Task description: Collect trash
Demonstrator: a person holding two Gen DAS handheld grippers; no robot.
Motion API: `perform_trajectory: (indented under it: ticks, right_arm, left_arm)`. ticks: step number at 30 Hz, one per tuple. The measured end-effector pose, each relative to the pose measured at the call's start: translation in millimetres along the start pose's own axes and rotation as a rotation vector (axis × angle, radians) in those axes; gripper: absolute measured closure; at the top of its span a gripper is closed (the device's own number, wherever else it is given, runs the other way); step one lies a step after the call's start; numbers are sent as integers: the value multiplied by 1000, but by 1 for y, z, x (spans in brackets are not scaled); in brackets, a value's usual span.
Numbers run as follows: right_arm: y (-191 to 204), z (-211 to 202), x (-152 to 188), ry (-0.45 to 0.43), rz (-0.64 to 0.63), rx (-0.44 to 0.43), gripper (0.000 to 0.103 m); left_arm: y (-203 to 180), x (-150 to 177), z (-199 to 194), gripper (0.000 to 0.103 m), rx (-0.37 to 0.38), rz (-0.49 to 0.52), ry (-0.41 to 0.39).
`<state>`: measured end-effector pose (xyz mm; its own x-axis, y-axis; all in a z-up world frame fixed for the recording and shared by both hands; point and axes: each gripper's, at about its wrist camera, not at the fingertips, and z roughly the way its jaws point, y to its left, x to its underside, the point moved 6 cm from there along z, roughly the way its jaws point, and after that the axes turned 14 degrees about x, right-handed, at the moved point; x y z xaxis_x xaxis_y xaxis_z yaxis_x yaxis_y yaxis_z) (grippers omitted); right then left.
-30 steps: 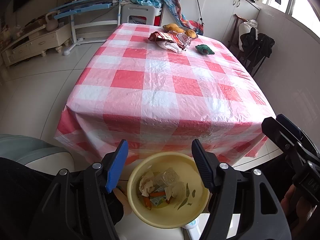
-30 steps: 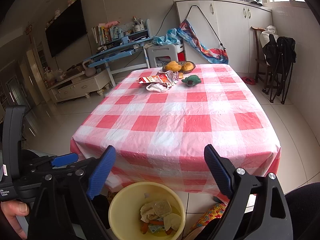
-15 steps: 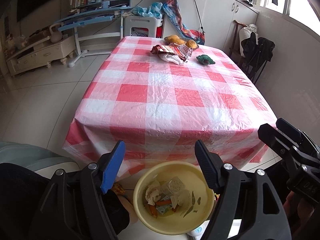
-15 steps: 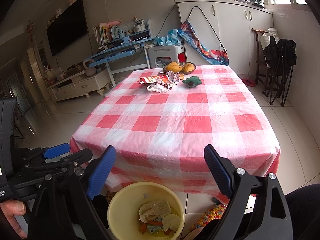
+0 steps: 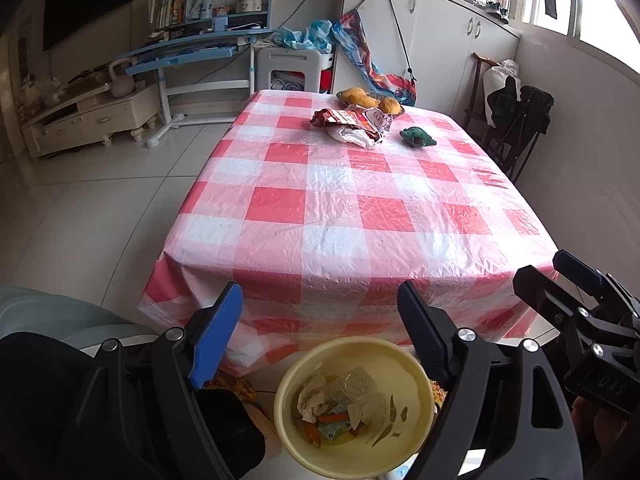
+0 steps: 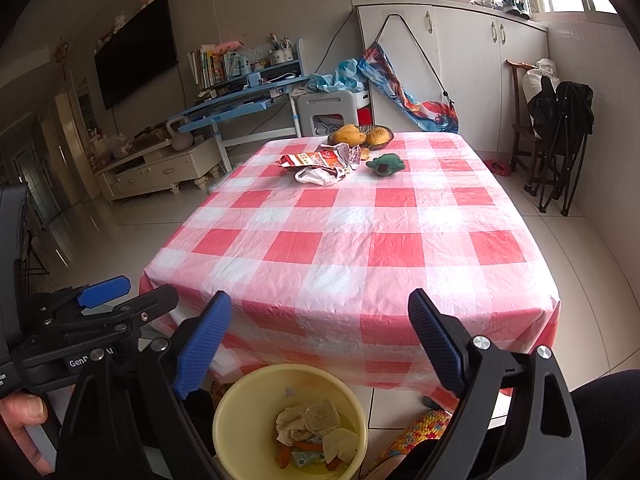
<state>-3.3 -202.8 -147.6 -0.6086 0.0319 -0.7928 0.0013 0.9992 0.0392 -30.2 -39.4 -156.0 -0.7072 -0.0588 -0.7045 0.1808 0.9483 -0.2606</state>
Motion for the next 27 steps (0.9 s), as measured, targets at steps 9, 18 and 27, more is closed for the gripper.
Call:
perform_trajectory:
  ticks: [9,18,27]
  right_arm:
    - [-1,1,-1,-1,-4,1,17]
    - [-1,1,-1,0,-9,1,17]
    - [-2,3,-2,1,-15,0,17]
  left_arm:
    - [2,-1,-2,23,-9,2,-12]
    - [2,-1,-3,19,-13,2,-14]
    - [2,-1,-3,18,-13,2,-14]
